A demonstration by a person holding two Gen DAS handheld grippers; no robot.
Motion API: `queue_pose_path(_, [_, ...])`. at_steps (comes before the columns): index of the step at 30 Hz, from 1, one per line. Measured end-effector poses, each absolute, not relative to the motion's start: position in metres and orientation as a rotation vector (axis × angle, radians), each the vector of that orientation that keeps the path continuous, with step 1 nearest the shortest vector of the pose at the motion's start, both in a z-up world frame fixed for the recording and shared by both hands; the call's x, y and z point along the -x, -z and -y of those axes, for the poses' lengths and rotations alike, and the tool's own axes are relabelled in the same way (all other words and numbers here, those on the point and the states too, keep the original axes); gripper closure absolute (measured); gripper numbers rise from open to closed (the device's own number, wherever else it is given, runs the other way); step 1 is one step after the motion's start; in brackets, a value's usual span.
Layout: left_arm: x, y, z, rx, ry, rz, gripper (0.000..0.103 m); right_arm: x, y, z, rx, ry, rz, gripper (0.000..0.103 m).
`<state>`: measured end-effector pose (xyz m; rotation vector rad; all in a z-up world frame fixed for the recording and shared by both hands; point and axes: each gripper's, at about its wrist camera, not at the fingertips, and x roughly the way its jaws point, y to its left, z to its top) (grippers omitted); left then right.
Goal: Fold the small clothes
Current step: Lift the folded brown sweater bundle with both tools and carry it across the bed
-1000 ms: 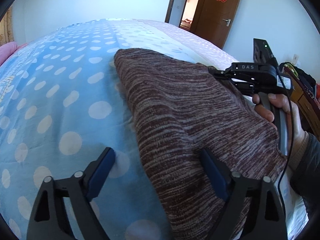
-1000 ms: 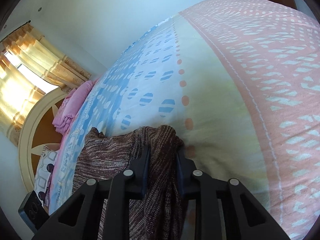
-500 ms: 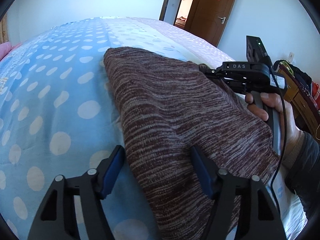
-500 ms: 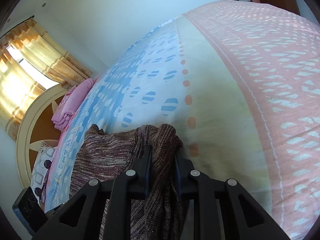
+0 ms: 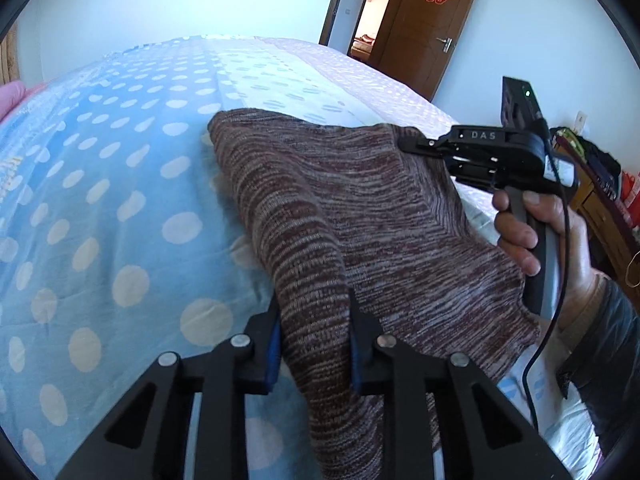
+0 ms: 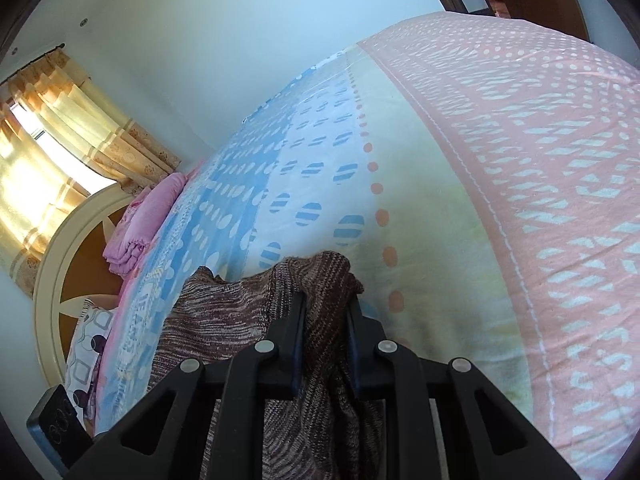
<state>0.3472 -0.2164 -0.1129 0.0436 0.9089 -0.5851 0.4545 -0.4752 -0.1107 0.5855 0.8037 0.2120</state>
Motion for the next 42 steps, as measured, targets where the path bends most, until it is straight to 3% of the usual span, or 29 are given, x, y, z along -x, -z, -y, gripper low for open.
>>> queue_pose_path(17, [-0.299,0.068,0.196,-0.101,0.549,-0.839,0.078,-0.414,0.062,0.431,-0.529,-0.263,-0.754,0.086])
queue_pose_path(42, [-0.278,0.047,0.182,-0.036,0.391,-0.786,0.078,-0.402,0.029,0.286,-0.459,-0.454,-0.758,0.086])
